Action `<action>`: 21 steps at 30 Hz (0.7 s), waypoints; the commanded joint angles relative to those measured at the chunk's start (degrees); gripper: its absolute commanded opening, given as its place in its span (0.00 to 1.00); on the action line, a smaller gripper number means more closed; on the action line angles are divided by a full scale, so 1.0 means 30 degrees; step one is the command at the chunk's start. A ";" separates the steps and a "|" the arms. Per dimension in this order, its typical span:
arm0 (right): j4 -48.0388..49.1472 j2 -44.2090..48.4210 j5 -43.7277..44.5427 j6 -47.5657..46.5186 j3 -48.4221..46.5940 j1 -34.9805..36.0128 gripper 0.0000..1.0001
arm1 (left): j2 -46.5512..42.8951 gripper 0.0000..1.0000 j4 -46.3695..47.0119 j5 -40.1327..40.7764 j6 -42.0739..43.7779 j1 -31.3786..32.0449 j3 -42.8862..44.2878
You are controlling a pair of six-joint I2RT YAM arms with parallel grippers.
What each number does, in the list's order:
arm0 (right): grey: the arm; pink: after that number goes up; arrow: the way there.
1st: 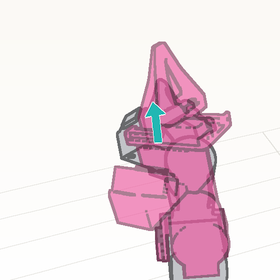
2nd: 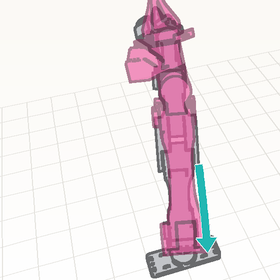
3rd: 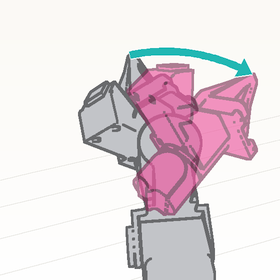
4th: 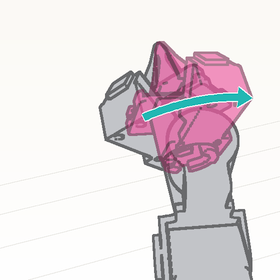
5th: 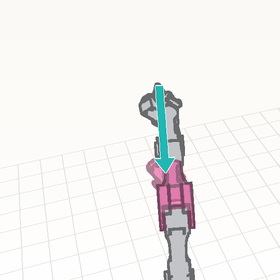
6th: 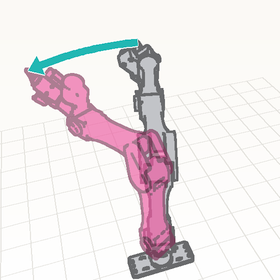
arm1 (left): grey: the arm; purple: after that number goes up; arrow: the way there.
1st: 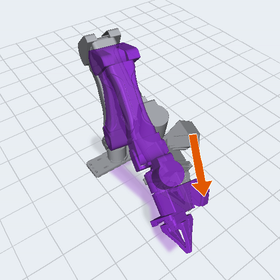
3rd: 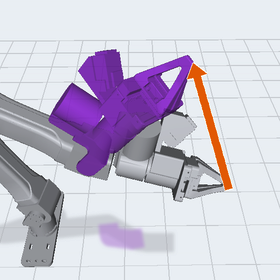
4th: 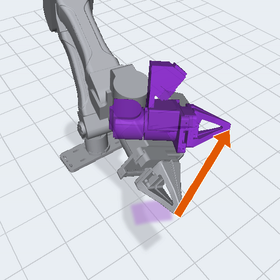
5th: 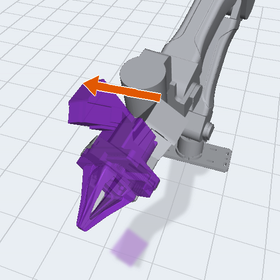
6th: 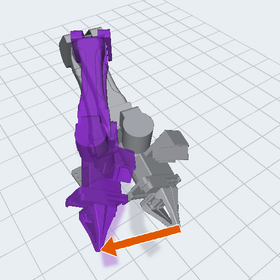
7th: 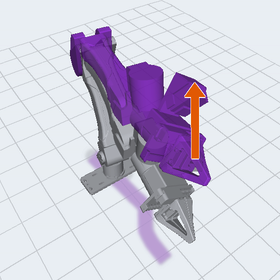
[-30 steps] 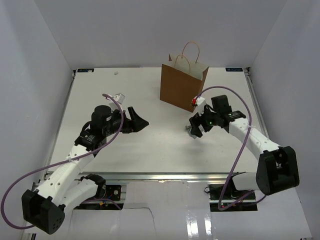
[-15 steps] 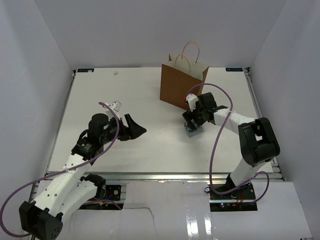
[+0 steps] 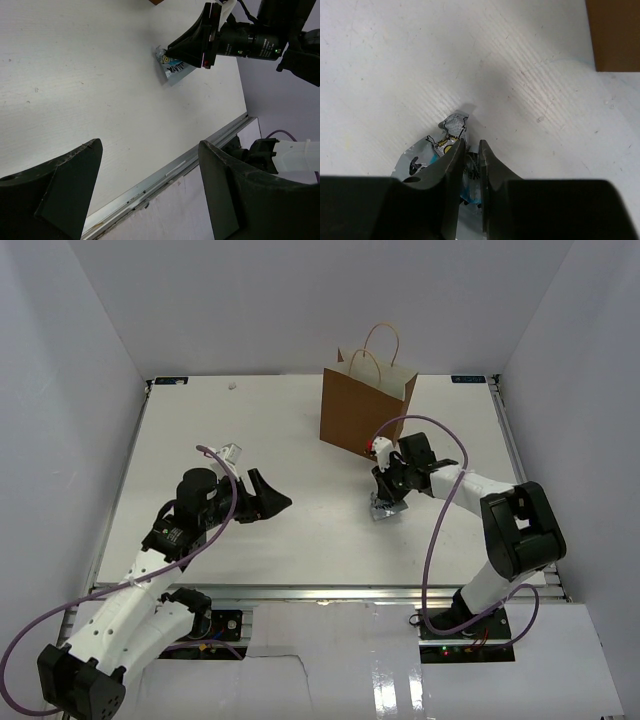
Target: Place the snacks into the paper bag
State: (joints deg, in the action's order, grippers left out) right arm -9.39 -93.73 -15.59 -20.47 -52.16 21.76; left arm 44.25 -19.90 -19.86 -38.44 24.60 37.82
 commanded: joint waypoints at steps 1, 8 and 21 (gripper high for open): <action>-0.0035 0.0746 -0.0194 -0.0471 0.0570 -0.0046 0.15 | 0.0074 0.88 0.0305 -0.0060 0.0155 -0.0055 -0.0039; -0.0064 0.1945 -0.0395 -0.1085 0.0425 -0.0133 0.08 | 0.0016 0.88 0.0364 -0.0032 0.0302 -0.0026 -0.0098; -0.3876 0.7192 -1.1066 -0.4907 -0.8825 -0.3414 0.08 | -0.0073 0.88 0.0305 0.0115 0.0361 -0.0055 -0.0069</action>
State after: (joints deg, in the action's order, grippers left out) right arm -21.28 -73.93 -41.60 -35.42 -69.38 12.71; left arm 44.14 -19.68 -19.86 -38.13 24.60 37.80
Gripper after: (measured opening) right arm 0.094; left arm 0.875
